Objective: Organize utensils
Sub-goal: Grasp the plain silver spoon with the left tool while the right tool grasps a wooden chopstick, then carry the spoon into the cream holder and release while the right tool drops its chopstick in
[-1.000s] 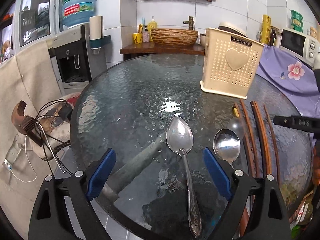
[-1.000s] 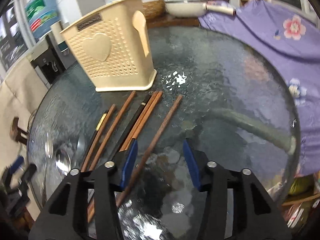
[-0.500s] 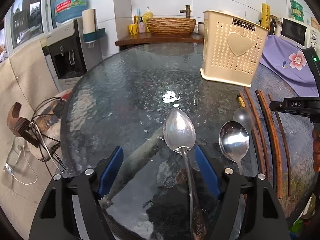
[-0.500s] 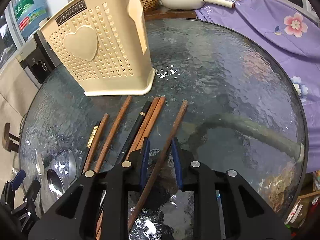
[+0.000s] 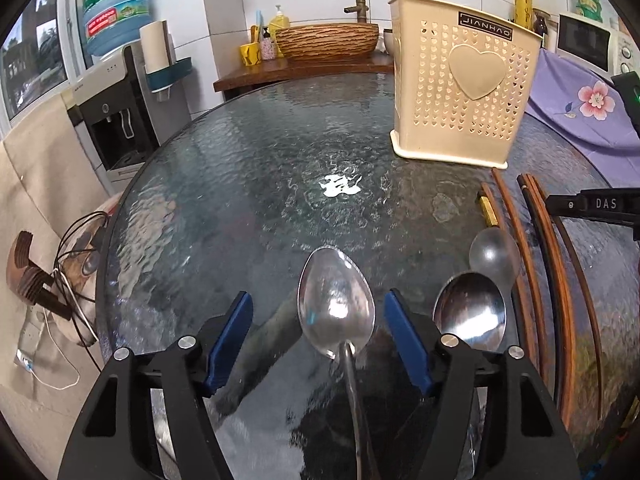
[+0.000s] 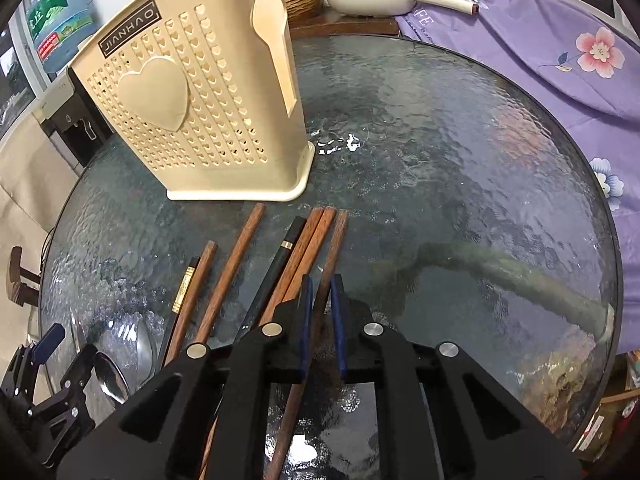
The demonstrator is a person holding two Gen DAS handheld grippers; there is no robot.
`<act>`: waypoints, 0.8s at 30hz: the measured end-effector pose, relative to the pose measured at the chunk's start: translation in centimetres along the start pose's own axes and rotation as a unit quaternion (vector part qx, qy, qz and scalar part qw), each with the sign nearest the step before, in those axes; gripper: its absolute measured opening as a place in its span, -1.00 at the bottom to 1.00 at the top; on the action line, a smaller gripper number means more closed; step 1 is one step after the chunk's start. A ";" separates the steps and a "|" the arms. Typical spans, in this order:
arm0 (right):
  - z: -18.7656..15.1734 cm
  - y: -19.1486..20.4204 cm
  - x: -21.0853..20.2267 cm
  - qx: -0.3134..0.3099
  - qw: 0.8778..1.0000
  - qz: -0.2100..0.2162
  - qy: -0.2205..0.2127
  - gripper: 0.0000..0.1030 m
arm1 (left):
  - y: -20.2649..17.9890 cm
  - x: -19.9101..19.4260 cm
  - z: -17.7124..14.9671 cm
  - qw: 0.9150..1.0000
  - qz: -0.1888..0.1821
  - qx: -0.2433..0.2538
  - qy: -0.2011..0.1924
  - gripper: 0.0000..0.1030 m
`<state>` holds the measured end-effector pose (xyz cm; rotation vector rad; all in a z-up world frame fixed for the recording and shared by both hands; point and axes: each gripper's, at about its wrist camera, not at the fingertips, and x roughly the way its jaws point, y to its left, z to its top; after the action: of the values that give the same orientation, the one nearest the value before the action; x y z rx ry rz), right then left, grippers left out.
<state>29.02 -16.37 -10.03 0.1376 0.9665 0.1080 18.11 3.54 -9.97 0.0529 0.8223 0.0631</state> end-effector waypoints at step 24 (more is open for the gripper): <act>-0.1 -0.4 -1.8 0.002 0.998 0.032 -0.047 -0.85 | 0.2 -1.2 2.0 0.999 -0.048 -0.006 -0.019 -0.28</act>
<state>27.94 -16.99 -8.65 0.1763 0.8684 0.1564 18.75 3.58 -7.71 0.0040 0.7856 -0.0242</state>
